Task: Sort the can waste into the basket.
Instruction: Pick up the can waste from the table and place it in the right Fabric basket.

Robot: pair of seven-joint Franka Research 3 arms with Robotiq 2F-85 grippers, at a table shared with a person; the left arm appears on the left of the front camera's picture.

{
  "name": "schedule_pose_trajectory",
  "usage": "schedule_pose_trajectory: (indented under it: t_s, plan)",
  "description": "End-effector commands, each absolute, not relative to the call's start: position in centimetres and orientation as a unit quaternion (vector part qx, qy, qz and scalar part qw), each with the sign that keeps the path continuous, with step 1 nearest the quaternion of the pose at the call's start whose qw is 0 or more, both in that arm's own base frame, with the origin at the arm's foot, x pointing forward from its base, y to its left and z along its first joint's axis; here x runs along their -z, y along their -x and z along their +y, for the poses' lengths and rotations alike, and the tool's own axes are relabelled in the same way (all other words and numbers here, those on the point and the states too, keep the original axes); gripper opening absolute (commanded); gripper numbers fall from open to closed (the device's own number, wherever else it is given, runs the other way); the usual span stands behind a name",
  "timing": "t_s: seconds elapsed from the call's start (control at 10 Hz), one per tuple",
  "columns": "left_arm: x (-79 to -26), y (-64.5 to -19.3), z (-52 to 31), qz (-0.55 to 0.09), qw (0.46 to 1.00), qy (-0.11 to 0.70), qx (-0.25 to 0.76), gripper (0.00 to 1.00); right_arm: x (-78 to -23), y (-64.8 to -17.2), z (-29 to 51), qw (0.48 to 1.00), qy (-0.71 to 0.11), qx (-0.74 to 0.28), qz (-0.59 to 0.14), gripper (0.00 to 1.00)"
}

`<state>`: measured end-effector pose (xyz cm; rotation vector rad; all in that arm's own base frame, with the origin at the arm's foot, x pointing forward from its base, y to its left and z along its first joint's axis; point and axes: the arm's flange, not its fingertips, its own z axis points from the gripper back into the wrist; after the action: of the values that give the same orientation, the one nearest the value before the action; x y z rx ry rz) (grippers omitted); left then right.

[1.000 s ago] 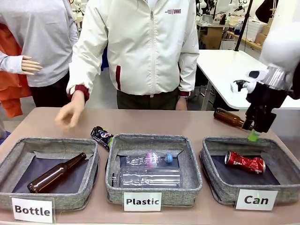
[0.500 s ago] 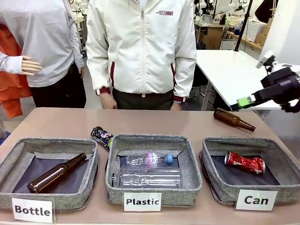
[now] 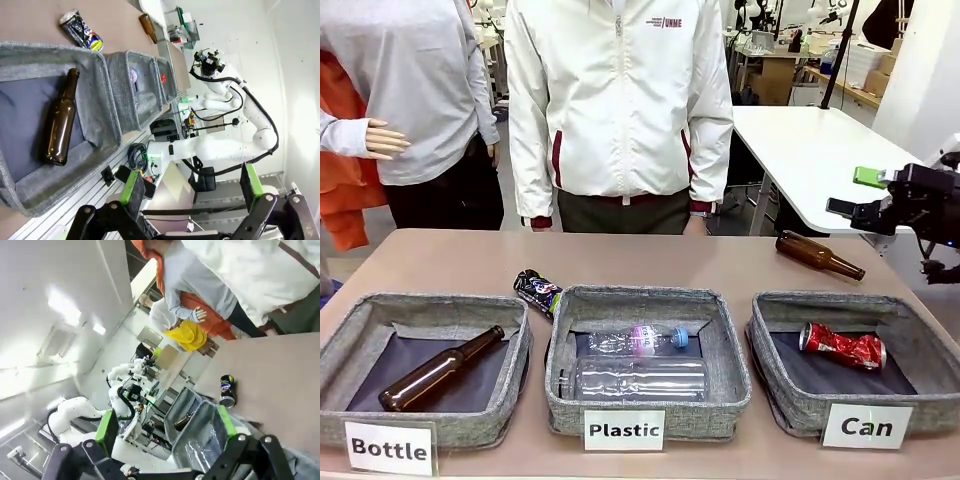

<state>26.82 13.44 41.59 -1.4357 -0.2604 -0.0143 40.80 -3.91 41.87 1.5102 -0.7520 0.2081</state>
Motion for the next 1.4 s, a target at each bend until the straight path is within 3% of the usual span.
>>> schedule_pose_trajectory:
  t_s: [0.0,0.9,1.1,1.3]
  plan:
    - [-41.4,-26.3,13.0,-0.095,0.753,0.651,0.019,1.0,-42.9,-41.6,-3.5,0.678,-0.654,-0.138,-0.306,1.0]
    - [-41.2,-26.6,13.1,-0.099,0.754,0.649,0.014,1.0,-42.9,-41.6,-3.5,0.678,-0.654,-0.138,-0.306,1.0]
    - [-43.8,-27.6,10.2,-0.105,0.815,0.56,0.104,1.0,-42.9,-41.6,-3.5,0.678,-0.654,-0.138,-0.306,1.0]
    - [-46.4,-34.1,3.3,-0.059,0.876,0.446,0.172,1.0,-42.9,-41.6,-3.5,0.678,-0.654,-0.138,-0.306,1.0]
